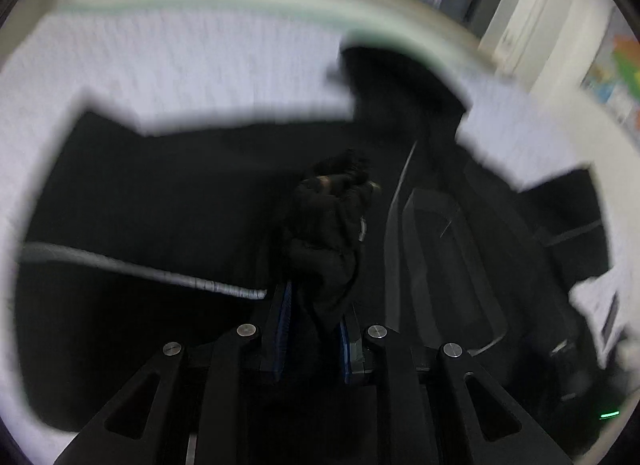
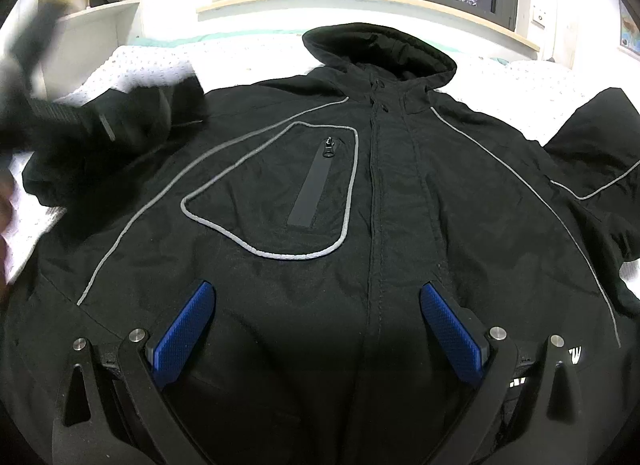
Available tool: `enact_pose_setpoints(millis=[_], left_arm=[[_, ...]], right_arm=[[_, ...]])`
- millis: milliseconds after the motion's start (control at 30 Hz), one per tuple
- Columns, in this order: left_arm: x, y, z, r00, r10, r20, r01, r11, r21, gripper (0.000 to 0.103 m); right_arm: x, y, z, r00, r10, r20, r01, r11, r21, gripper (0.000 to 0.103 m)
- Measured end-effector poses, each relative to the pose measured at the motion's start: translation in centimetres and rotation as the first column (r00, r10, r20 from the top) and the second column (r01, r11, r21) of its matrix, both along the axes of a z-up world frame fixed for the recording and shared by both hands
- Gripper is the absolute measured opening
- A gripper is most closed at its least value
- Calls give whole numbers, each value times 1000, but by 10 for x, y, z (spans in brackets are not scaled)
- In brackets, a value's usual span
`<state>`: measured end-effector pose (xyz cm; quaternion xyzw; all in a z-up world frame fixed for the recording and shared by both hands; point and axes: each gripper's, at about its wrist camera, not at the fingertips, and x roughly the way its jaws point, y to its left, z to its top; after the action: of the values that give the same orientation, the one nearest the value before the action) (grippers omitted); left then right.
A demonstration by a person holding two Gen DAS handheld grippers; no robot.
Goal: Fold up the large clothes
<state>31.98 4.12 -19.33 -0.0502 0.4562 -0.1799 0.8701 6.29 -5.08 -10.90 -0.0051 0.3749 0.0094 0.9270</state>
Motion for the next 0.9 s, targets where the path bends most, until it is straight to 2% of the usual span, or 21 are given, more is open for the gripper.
enact_pose_setpoints(millis=[67,133,167,233,333,433,500,567,667,733,767,800,900], left_arm=[[-9,0,0,999,-21,32,21,1000,2,24],[-17,7,15,999,-50,17,51,995,-90,51],[-25,17,23,998,-59,18,61,989,-136,56],[-44,33,44,997,-53,63,64,982,-176,59],[-62,54,66,991,-27,129,49,984,-174,66],[-85,85,80,984,45,171,-17,987,-160,67],[-89,102,83,979,107,174,-88,989,-117,67],[-95,121,84,974,153,170,-143,987,-67,67],[-102,143,85,967,193,167,-200,980,23,67],[-105,154,85,963,224,153,-238,968,76,67],[-106,162,86,961,237,140,-250,964,85,67],[-105,164,87,960,246,133,-258,962,84,67],[-100,158,92,960,250,127,-261,962,77,67]], right_arm=[[1,1,0,1000,0,-13,0,1000,-7,103],[3,2,1,999,-1,-38,0,1000,-12,103],[3,2,5,999,1,-53,-1,1000,-3,103],[4,2,20,996,44,-77,-39,998,54,103],[16,13,60,991,93,-98,-81,988,128,103],[43,37,88,983,162,-92,-142,971,191,103],[68,58,91,974,204,-97,-180,960,217,102],[95,77,78,970,197,-142,-164,963,213,99],[120,90,52,969,130,-210,-90,978,190,95],[130,96,39,956,176,-236,-104,952,288,78],[133,98,36,945,229,-231,-136,923,360,49],[133,101,38,941,257,-219,-158,909,386,36],[123,89,63,962,235,-138,-177,924,339,32]])
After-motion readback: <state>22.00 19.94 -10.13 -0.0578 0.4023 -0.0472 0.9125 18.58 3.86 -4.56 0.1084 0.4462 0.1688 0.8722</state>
